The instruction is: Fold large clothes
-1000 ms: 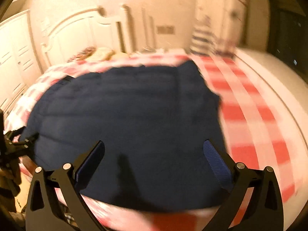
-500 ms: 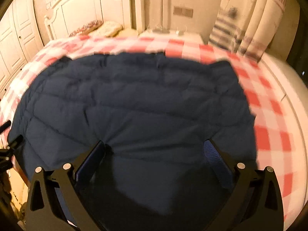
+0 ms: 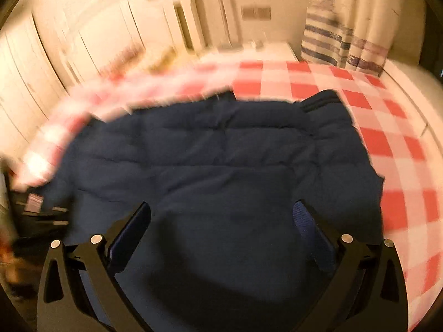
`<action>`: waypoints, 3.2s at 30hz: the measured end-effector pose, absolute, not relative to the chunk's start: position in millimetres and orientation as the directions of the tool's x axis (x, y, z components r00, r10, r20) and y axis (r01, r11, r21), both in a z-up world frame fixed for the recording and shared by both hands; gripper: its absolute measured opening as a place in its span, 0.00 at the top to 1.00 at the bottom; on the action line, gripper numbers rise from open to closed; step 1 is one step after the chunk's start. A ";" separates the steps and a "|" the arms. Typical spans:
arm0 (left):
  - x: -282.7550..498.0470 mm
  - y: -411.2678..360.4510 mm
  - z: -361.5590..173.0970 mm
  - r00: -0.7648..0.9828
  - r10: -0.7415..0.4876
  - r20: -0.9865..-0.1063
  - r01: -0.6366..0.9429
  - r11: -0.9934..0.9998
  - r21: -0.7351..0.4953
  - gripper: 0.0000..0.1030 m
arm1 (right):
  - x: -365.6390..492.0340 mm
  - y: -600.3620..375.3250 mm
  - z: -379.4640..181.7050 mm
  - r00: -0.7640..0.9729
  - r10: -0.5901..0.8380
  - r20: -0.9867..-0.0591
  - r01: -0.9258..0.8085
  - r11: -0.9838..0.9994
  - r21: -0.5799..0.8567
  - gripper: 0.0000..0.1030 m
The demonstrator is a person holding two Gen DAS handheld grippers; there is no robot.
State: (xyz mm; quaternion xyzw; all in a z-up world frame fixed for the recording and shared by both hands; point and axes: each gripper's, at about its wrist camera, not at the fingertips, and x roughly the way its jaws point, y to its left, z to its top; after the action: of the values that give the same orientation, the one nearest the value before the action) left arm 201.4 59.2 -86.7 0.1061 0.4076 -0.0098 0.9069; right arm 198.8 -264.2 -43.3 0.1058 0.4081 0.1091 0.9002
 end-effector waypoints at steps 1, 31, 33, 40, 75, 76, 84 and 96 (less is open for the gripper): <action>199.4 59.3 -87.9 0.677 0.067 -0.733 0.109 0.976 0.190 0.02 | 178.6 -277.9 -37.4 0.673 0.336 -0.659 -0.124 0.929 0.348 0.05; 201.2 67.1 -90.8 0.705 0.046 -0.707 0.094 0.983 0.157 0.02 | 114.0 -355.0 -126.7 0.857 0.376 -0.351 0.066 0.596 0.800 0.57; 198.0 62.8 -87.7 0.707 0.066 -0.704 0.093 0.978 0.185 0.02 | 100.7 -364.0 -129.9 0.868 0.385 -0.314 0.035 0.582 0.812 0.65; 176.8 6.6 -47.4 0.702 -0.064 -0.710 0.222 0.966 0.133 0.02 | 52.4 -375.2 -120.6 0.893 0.371 -0.255 -0.007 0.578 0.816 0.69; 84.3 218.6 3.7 0.835 -0.151 -0.528 0.038 0.975 -0.219 0.02 | 80.5 62.9 -89.4 0.893 0.060 -0.446 -0.407 0.527 -0.746 0.62; 82.6 219.1 4.0 0.839 -0.148 -0.524 0.038 0.976 -0.216 0.02 | 74.9 60.2 -81.3 0.904 0.072 -0.421 -0.390 0.539 -0.746 0.63; 91.5 173.9 47.8 0.846 -0.231 -0.481 0.186 0.973 -0.141 0.02 | 57.2 79.6 -110.7 0.915 0.087 -0.393 -0.383 0.491 -0.782 0.44; 197.5 31.2 11.8 0.662 -0.201 -0.722 0.407 0.905 0.121 0.02 | -12.4 15.4 -47.1 0.728 0.450 -0.518 -0.683 0.551 -0.480 0.29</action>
State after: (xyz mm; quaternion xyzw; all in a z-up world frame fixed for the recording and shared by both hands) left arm 197.5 31.2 11.8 0.1374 0.3752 -0.1688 0.9010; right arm -12.4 15.4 -47.1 -0.3424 0.1696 0.3277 0.8640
